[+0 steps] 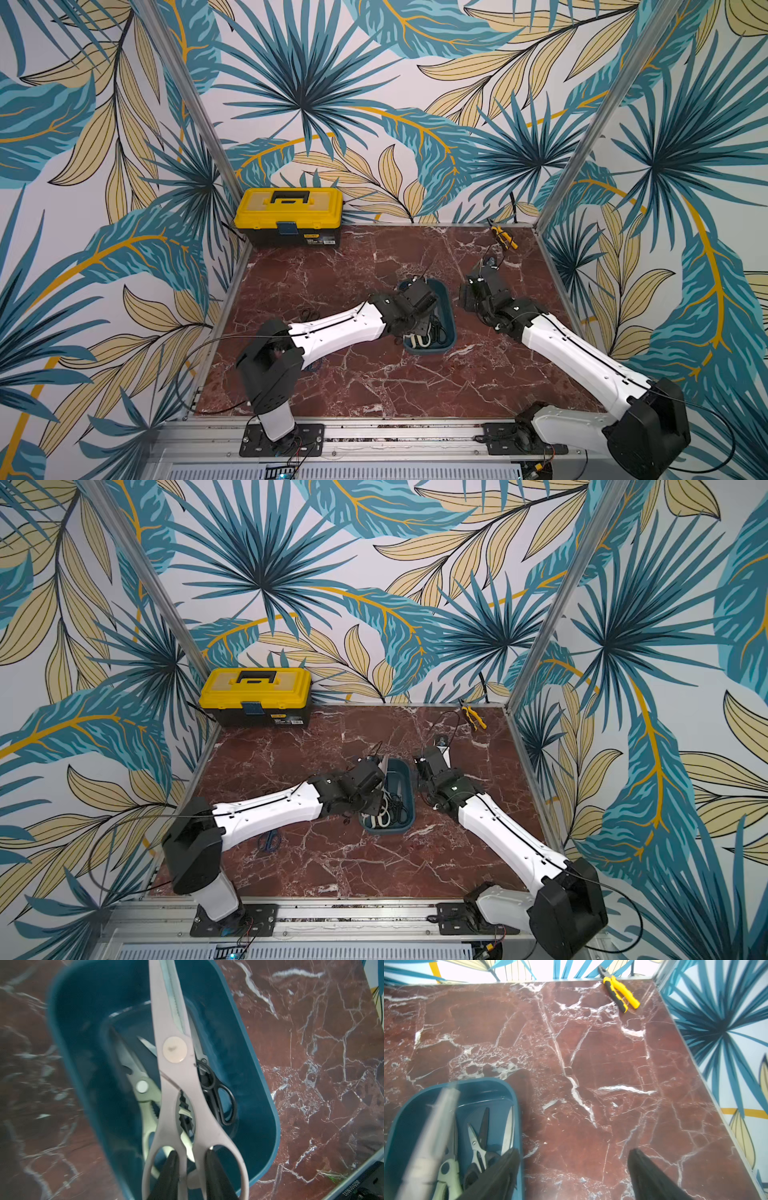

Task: Put the scissors into the storage box
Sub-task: Place the scissors in the storage box.

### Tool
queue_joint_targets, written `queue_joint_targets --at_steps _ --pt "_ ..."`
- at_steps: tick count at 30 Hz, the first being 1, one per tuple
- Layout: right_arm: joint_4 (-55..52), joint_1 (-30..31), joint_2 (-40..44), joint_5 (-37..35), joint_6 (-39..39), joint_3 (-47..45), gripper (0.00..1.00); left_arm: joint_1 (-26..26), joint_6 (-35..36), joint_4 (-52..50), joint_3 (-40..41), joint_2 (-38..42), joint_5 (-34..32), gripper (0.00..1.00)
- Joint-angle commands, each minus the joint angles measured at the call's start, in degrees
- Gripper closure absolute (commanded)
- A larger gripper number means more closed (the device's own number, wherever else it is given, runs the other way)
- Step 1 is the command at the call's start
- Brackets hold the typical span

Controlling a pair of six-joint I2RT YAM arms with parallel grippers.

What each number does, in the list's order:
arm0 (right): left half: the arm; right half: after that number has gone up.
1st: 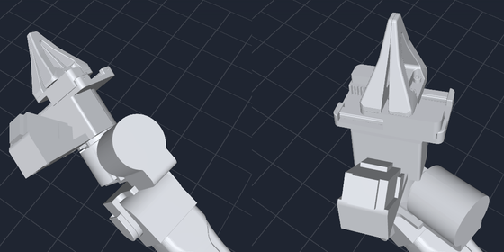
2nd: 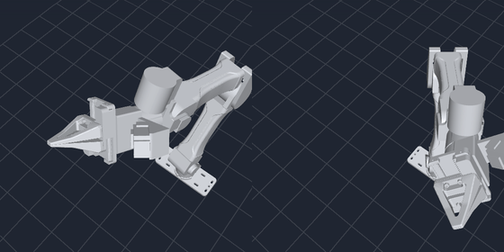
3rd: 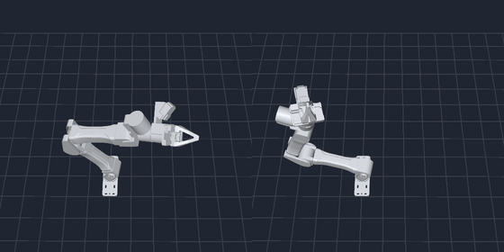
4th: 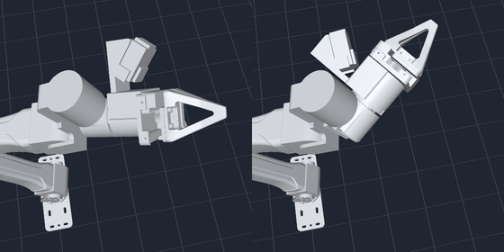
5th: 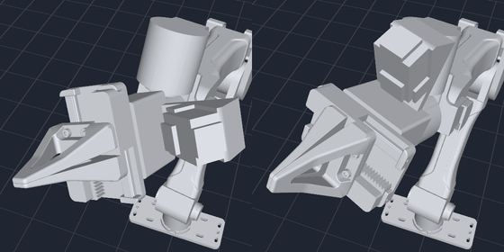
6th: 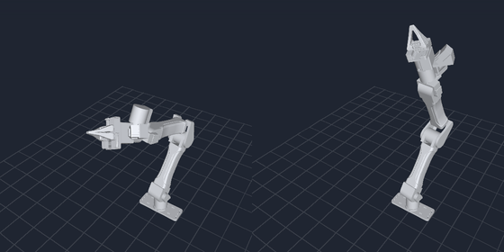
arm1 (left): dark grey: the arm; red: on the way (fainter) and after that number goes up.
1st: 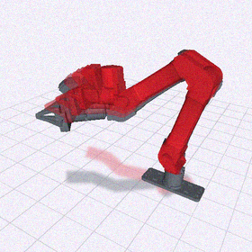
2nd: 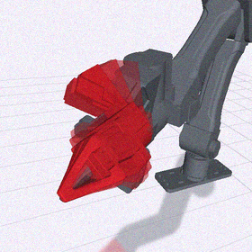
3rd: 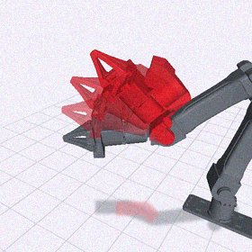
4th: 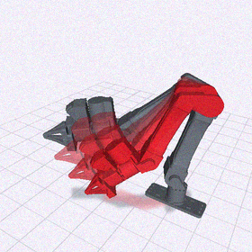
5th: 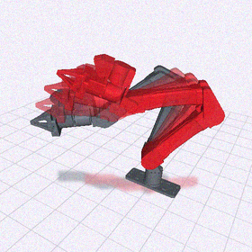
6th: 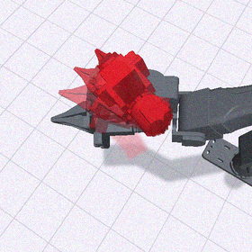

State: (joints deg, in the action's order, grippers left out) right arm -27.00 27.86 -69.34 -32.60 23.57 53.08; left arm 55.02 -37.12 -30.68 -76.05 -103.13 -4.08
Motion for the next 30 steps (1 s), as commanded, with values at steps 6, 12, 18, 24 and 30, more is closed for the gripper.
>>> queue_joint_targets --at_steps 6,12,18,24,30 --pt "1.34 0.20 3.55 -2.81 1.48 -4.97 0.13 0.26 -4.37 3.78 -3.08 -4.00 5.13 0.58" --pt "3.76 0.19 3.43 -0.95 0.58 -6.19 0.13 0.31 -3.13 7.75 -3.97 0.67 2.56 0.25" --pt "5.90 0.19 2.98 6.76 -3.69 -4.69 0.13 -0.92 2.03 6.86 -2.19 12.11 -6.85 0.22" --pt "24.24 2.21 4.24 41.50 -12.12 -10.11 0.11 -12.02 3.10 -2.98 11.80 28.17 -12.11 0.22" --pt "27.27 17.13 2.88 42.09 -24.93 -10.11 0.10 -23.52 3.31 -17.03 26.43 46.06 -15.73 0.20"
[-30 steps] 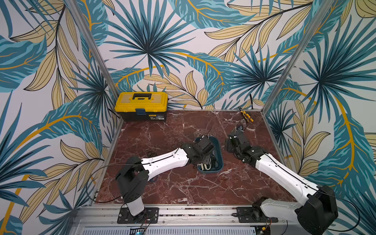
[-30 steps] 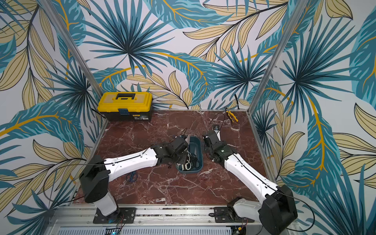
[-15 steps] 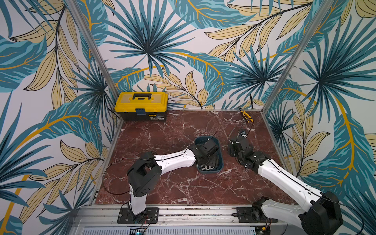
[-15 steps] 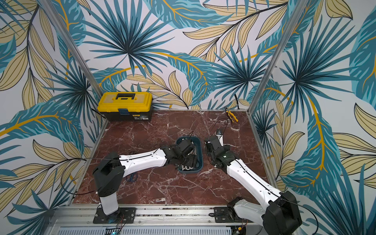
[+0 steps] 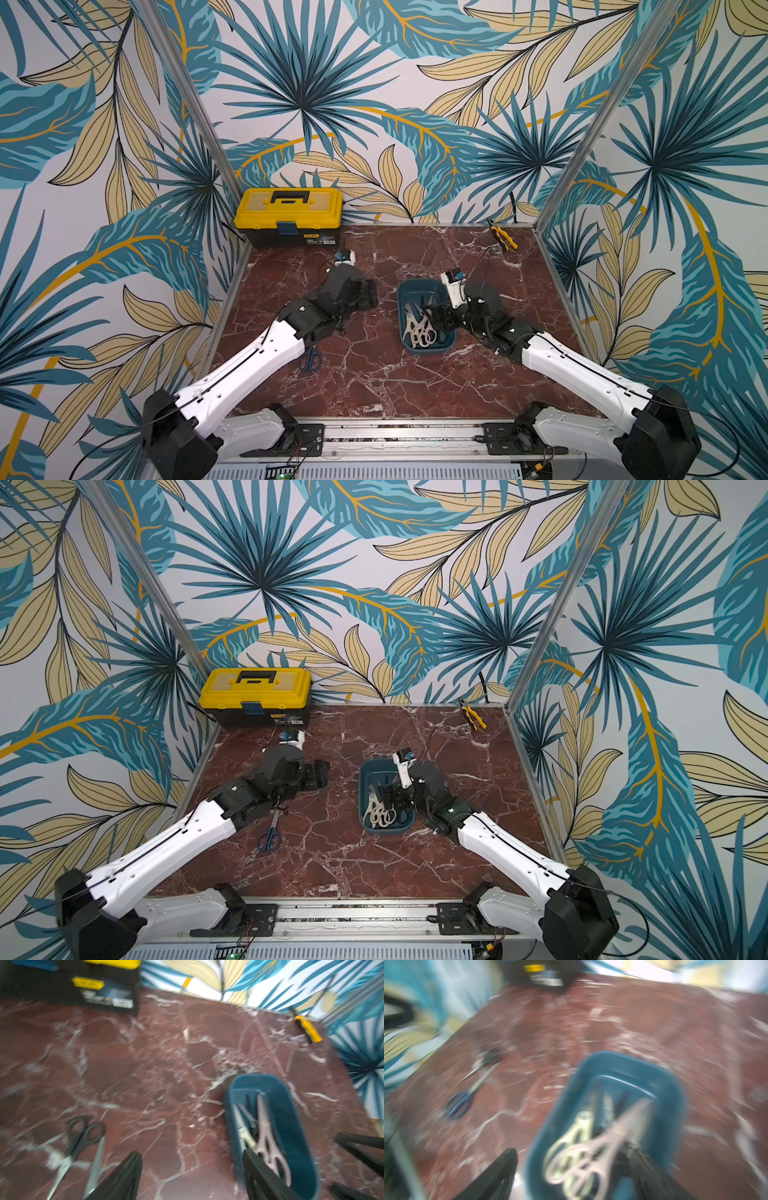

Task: Put the scissors into the storage box
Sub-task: Place the scissors in the storage box, then move the scissors to the center of the board.

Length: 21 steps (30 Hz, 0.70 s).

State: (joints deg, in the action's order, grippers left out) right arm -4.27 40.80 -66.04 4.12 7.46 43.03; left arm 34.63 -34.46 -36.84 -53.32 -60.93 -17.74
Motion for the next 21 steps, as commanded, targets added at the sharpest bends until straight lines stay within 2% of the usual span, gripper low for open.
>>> queue_joint_targets --at_steps 1,4,6,13,15,21 --pt "3.85 6.29 -1.38 3.98 -10.23 0.67 0.10 -4.80 0.55 -13.37 5.04 5.90 -1.44 0.21" --pt "2.91 9.09 -3.83 1.08 -11.58 2.47 0.10 -8.09 -1.01 -16.71 9.00 10.07 0.91 0.22" --pt "3.88 9.64 -4.89 0.54 -11.91 2.68 0.10 -8.26 -2.03 -14.63 10.78 10.08 3.82 0.23" --pt "0.83 10.60 -8.27 -4.04 -12.30 6.40 0.10 -9.12 -6.38 -15.16 11.86 1.39 7.69 0.27" --pt "0.41 10.69 -8.11 -5.25 -12.22 6.38 0.10 -9.20 -7.55 -16.62 11.87 0.23 5.82 0.28" --pt "0.43 10.90 -7.97 -8.41 -10.64 5.00 0.10 -13.62 -8.73 -9.15 18.17 -0.94 8.92 0.32"
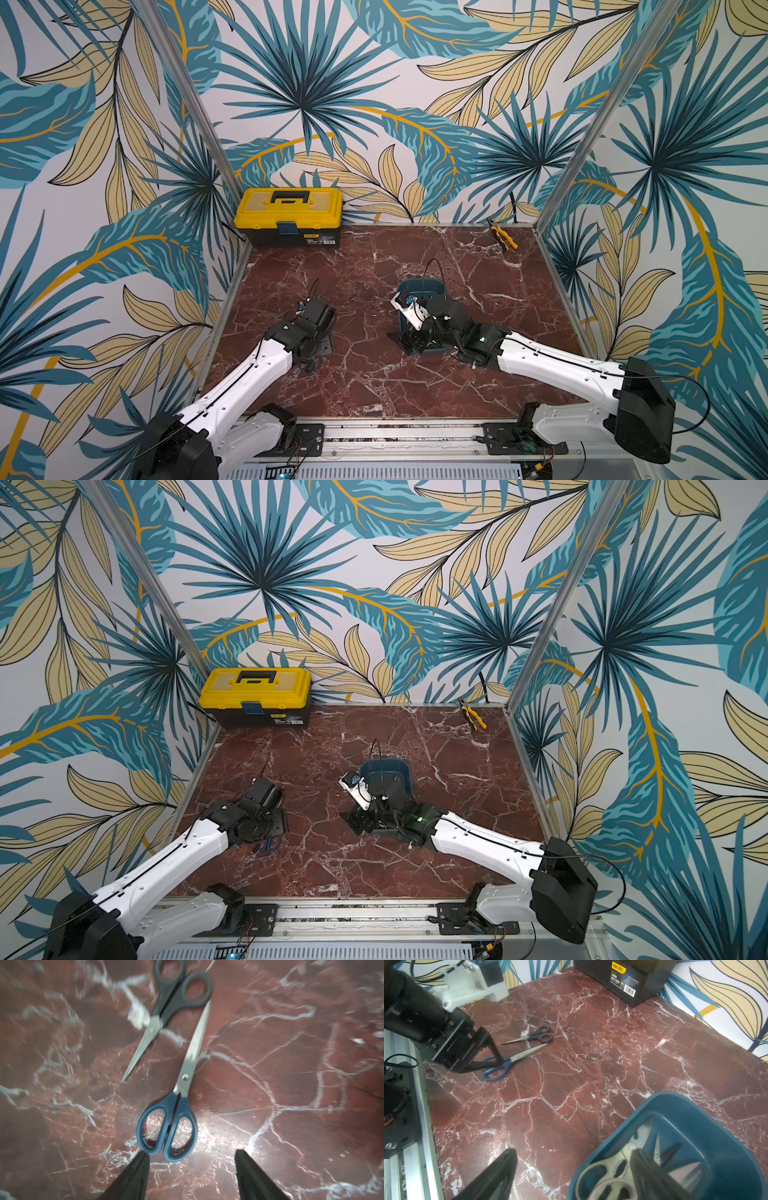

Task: Put the scissors into the storage box
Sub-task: Move the scissors to the center of the board.

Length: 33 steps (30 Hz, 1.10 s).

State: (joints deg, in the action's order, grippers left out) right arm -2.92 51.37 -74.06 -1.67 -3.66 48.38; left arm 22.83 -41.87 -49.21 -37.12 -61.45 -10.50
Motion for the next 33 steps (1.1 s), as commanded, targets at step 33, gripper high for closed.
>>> queue_joint_targets --at_steps 33 --pt "-5.56 0.83 -1.93 -13.08 0.85 2.77 0.09 -3.28 5.44 11.80 1.92 -13.66 9.71 0.60"
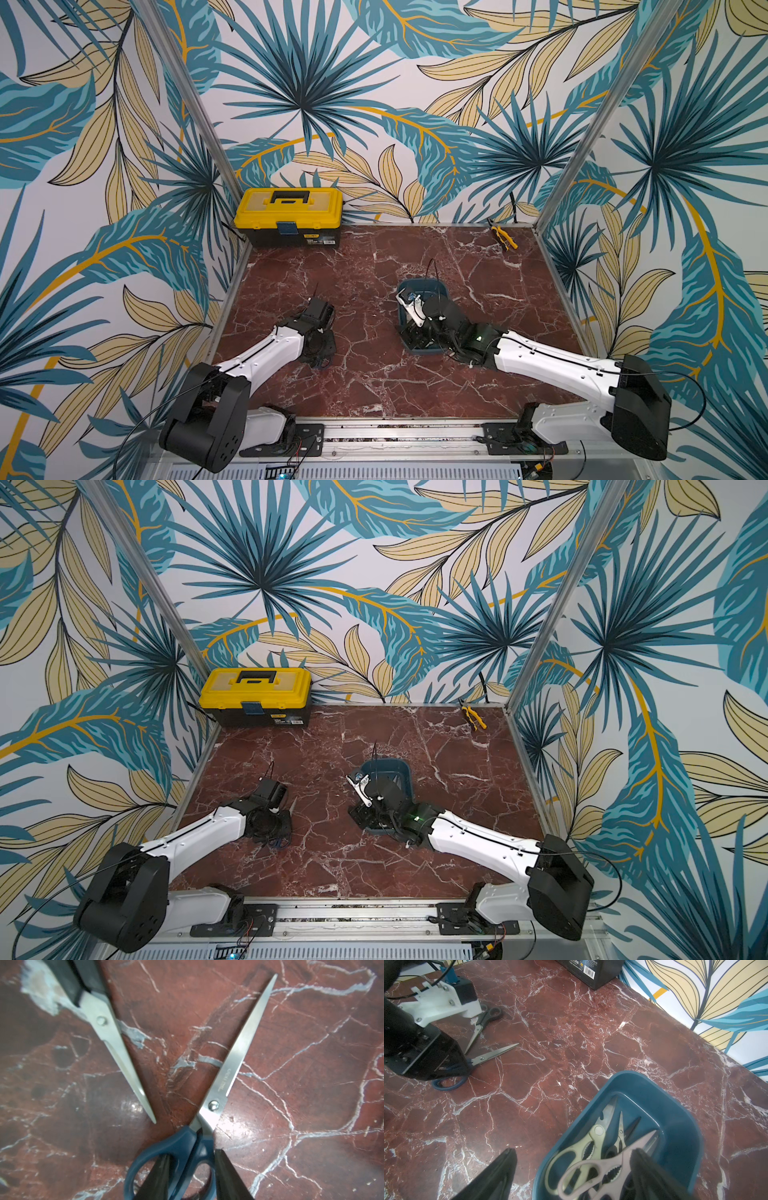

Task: Put the scissors into the storage box
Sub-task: Move the scissors to the center of the board, then pick up the scissors from the center of the board.

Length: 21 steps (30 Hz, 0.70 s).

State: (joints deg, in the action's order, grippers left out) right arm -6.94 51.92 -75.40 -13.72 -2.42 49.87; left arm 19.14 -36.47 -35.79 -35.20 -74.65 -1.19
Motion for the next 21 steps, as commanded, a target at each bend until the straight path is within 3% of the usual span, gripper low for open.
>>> queue_joint_targets --at_steps 1,5,11,16,21 --pt "-1.59 0.29 -0.70 -1.21 -0.35 1.22 0.09 0.46 0.04 -1.93 -0.09 0.39 0.75 0.59" --pt "-1.54 0.31 -1.20 -1.49 -0.44 1.35 0.09 0.72 -0.15 -3.06 -0.61 4.60 1.72 0.64" --pt "-2.05 0.37 -1.84 -1.43 -0.29 2.94 0.09 0.31 1.26 -9.18 -1.98 6.09 1.28 0.55" --pt "-1.74 0.37 -2.19 -1.51 -0.24 2.86 0.09 -0.60 2.16 -6.08 -0.22 4.24 5.56 0.56" --pt "-1.50 0.36 -2.26 -1.16 0.13 2.62 0.09 -0.33 4.53 -5.16 -1.36 0.37 4.58 0.59"
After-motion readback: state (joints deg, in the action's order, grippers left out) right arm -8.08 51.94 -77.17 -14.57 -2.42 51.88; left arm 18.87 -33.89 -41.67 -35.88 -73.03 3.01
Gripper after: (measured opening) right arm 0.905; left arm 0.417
